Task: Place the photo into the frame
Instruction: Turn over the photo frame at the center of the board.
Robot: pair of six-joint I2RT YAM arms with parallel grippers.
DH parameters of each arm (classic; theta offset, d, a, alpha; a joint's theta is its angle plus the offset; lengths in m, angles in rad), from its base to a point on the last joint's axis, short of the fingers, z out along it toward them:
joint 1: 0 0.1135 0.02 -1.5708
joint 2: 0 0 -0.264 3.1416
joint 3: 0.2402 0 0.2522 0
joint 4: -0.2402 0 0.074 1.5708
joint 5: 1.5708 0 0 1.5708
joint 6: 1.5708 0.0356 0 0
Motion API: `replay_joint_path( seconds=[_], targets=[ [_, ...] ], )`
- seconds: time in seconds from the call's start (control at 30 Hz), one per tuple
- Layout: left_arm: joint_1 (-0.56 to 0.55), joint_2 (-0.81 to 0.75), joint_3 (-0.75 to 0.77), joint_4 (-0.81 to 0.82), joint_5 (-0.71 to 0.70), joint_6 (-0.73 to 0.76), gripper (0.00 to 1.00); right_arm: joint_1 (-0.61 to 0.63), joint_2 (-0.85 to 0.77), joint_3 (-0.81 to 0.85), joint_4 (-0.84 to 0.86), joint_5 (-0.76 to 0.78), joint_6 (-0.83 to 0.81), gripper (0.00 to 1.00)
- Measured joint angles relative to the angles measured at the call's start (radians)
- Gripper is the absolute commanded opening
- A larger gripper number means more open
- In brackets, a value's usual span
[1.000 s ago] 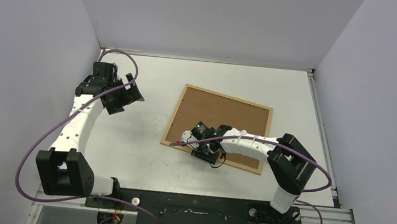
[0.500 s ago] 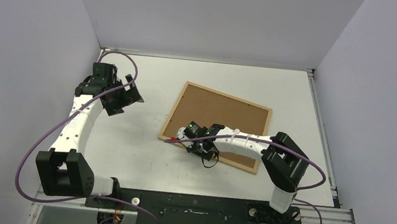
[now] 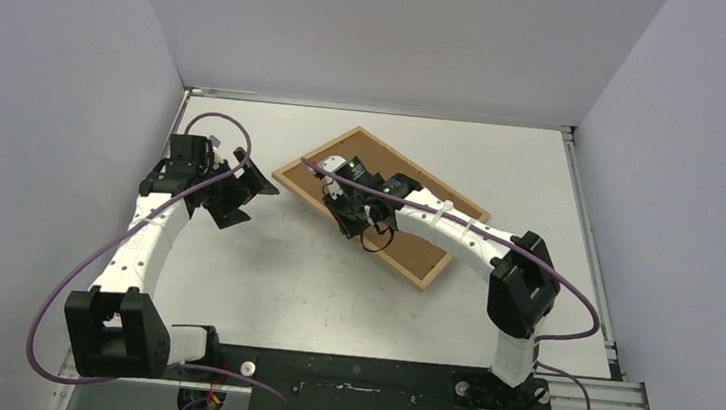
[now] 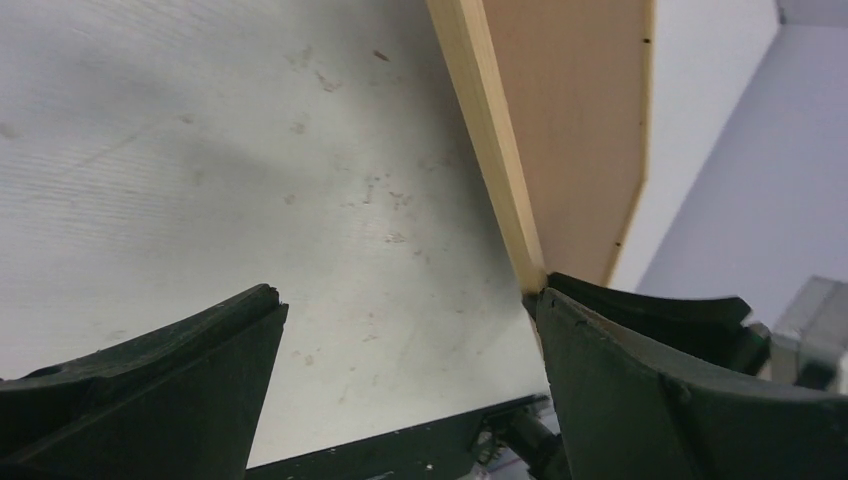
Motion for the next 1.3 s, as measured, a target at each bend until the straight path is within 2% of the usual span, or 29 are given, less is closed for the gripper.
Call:
replay_joint_path(
  seconds=[0.17, 0.3, 0.5, 0.7, 0.9, 1.07, 1.1, 1.17, 1.2, 1.23, 1.3],
  targets=[
    [-0.014, -0.006, -0.107, 0.209, 0.123, -0.138, 0.97, -0.03, 0.058, 0.087, -0.074, -0.012, 0.031, 0.0],
    [-0.087, 0.061, -0.137, 0.367, 0.142, -0.204, 0.97, -0.032, 0.065, 0.091, -0.097, -0.027, 0.048, 0.0],
    [-0.171, 0.224, -0.135, 0.55, 0.133, -0.264, 0.83, -0.028, 0.065, 0.095, -0.111, -0.06, 0.092, 0.0],
    [-0.19, 0.334, -0.135, 0.663, 0.113, -0.333, 0.6, -0.021, 0.065, 0.095, -0.107, -0.082, 0.124, 0.0],
    [-0.221, 0.357, -0.135, 0.738, 0.086, -0.376, 0.24, -0.024, 0.064, 0.095, -0.089, -0.09, 0.145, 0.0],
    [-0.223, 0.405, -0.135, 0.816, 0.095, -0.445, 0.01, -0.024, 0.065, 0.095, -0.082, -0.09, 0.164, 0.0],
    [-0.224, 0.407, -0.135, 0.823, 0.097, -0.447, 0.0, -0.024, 0.064, 0.095, -0.082, -0.09, 0.167, 0.07],
    [-0.225, 0.415, -0.135, 0.834, 0.1, -0.452, 0.0, -0.022, 0.065, 0.097, -0.084, -0.079, 0.174, 0.29],
    [-0.225, 0.419, -0.134, 0.838, 0.103, -0.455, 0.0, -0.021, 0.065, 0.099, -0.089, -0.069, 0.175, 0.45],
    [-0.225, 0.422, -0.132, 0.838, 0.108, -0.459, 0.0, -0.019, 0.065, 0.102, -0.095, -0.057, 0.178, 0.55],
    [-0.228, 0.426, -0.118, 0.829, 0.107, -0.459, 0.0, -0.005, 0.064, 0.118, -0.109, 0.004, 0.172, 0.63]
  ],
)
